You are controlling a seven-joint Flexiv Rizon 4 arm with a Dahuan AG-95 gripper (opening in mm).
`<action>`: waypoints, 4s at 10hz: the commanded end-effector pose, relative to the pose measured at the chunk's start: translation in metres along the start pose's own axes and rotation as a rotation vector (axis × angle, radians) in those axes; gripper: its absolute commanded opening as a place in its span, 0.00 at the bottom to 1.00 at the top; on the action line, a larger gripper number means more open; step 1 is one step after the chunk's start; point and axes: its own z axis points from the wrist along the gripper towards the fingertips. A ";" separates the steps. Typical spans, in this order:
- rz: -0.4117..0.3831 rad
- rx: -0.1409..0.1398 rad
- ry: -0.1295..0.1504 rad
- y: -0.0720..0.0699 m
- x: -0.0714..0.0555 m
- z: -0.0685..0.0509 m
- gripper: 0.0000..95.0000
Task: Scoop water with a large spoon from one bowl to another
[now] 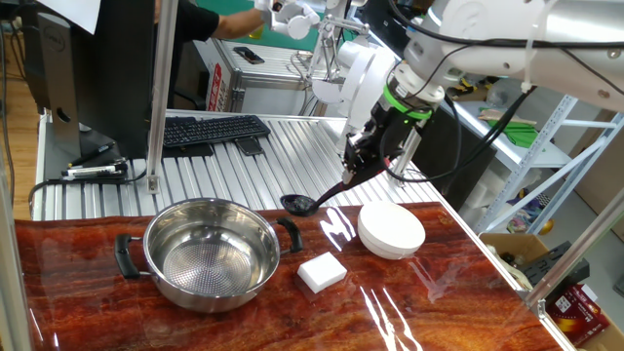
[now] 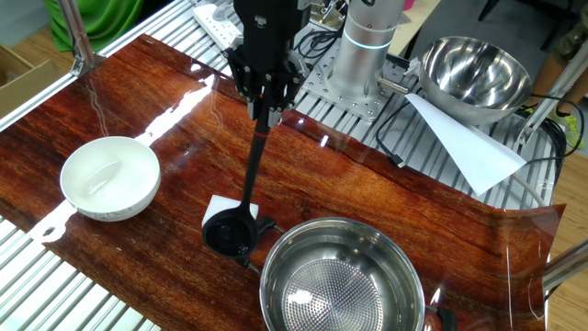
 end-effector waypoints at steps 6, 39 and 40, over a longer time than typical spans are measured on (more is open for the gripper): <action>-0.019 -0.006 -0.005 -0.015 0.003 0.004 0.00; -0.093 -0.030 -0.063 -0.049 0.014 0.020 0.00; -0.092 -0.031 -0.058 -0.049 0.014 0.020 0.00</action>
